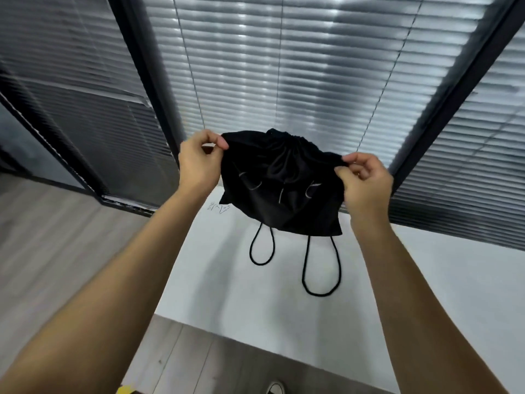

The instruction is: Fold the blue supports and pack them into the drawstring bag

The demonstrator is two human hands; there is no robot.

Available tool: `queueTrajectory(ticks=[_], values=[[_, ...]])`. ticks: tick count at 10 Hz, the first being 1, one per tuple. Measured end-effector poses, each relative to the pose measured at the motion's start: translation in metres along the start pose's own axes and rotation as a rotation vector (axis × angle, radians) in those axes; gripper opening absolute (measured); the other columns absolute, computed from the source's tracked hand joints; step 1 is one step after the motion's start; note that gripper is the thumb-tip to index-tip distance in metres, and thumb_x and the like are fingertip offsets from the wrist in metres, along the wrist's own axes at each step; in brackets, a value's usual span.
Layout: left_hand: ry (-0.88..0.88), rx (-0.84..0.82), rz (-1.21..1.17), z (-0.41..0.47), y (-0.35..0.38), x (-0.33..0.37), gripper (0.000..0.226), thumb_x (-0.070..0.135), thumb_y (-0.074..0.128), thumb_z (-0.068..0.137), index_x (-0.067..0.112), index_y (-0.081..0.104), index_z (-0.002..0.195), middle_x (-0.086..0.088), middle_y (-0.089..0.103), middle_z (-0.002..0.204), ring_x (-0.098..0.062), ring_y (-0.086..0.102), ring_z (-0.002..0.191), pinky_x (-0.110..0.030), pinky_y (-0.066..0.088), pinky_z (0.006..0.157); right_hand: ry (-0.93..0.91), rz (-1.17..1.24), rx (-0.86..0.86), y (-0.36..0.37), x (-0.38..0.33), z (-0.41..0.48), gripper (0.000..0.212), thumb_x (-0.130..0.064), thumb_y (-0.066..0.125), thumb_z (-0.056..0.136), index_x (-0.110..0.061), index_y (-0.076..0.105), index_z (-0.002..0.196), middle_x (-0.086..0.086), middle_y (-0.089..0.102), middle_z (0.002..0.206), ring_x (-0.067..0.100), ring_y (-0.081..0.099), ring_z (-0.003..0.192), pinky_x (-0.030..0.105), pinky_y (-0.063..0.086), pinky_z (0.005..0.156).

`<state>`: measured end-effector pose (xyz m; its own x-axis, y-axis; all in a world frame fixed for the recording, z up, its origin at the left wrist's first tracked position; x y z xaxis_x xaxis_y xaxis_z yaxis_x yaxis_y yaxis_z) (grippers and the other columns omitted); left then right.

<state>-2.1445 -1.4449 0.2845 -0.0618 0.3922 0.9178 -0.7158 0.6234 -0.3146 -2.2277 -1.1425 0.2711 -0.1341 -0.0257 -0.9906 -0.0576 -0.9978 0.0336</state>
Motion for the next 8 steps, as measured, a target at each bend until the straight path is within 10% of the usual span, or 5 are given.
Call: queueTrajectory(ticks=[4,8], values=[[-0.166,-0.189,0.309,-0.025,0.011,-0.150,0.027,0.007,0.056,0.085,0.029,0.067,0.073,0.008,0.068,0.085,-0.018,0.061,0.067,-0.033,0.051,0.071,0.424,-0.344,-0.022,0.025,0.155,-0.046,0.012,-0.011,0.070,0.082,-0.020,0.069,0.090,0.005,0.075,0.089,0.023,0.072,0.075,0.030,0.058,0.064],[-0.029,-0.467,0.486,-0.038,0.027,-0.202,0.025,0.011,0.060,0.092,0.022,0.074,0.110,-0.006,0.058,0.129,-0.024,0.055,0.120,-0.027,0.038,0.102,0.286,-0.497,-0.079,0.038,0.185,-0.052,0.020,-0.024,0.063,0.093,-0.028,0.066,0.112,-0.011,0.067,0.114,0.006,0.062,0.107,0.010,0.041,0.076]])
Point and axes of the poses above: each hand's wrist, its own z-axis towards the middle knuckle, its own y-axis out of the palm, x = y × z, the point moved 5 cm from there along z, towards the middle knuckle
